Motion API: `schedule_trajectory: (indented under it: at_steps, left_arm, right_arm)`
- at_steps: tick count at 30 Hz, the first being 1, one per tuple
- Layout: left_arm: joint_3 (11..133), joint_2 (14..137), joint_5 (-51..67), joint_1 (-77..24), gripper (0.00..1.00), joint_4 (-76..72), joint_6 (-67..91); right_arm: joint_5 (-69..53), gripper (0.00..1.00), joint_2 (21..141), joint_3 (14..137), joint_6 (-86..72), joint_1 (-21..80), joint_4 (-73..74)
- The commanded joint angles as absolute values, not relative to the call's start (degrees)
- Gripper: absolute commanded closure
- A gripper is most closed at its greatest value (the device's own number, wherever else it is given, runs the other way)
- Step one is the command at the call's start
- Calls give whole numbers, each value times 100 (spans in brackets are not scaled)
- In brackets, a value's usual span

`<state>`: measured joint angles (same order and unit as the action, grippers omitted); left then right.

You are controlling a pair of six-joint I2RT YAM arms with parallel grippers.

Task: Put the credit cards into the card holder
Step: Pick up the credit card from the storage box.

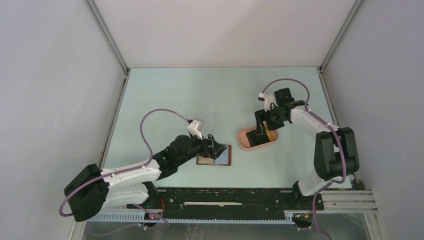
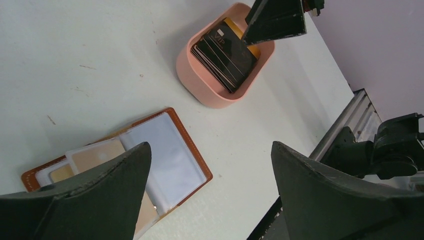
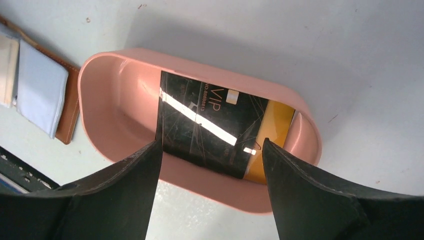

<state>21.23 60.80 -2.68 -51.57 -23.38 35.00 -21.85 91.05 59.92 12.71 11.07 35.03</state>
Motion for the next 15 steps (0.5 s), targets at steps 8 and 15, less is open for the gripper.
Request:
schedule_trajectory:
  at_steps: [8,15]
  left_arm:
    - [2614,6661,-44,-5124,7,-2897,3696]
    - [2693,6938,180,-5125,8,-3070,3742]
  right_arm:
    - [-2079,20,9658,6143,809,1168,3373]
    - [-2455,23,9800,6152,830,1267,3466]
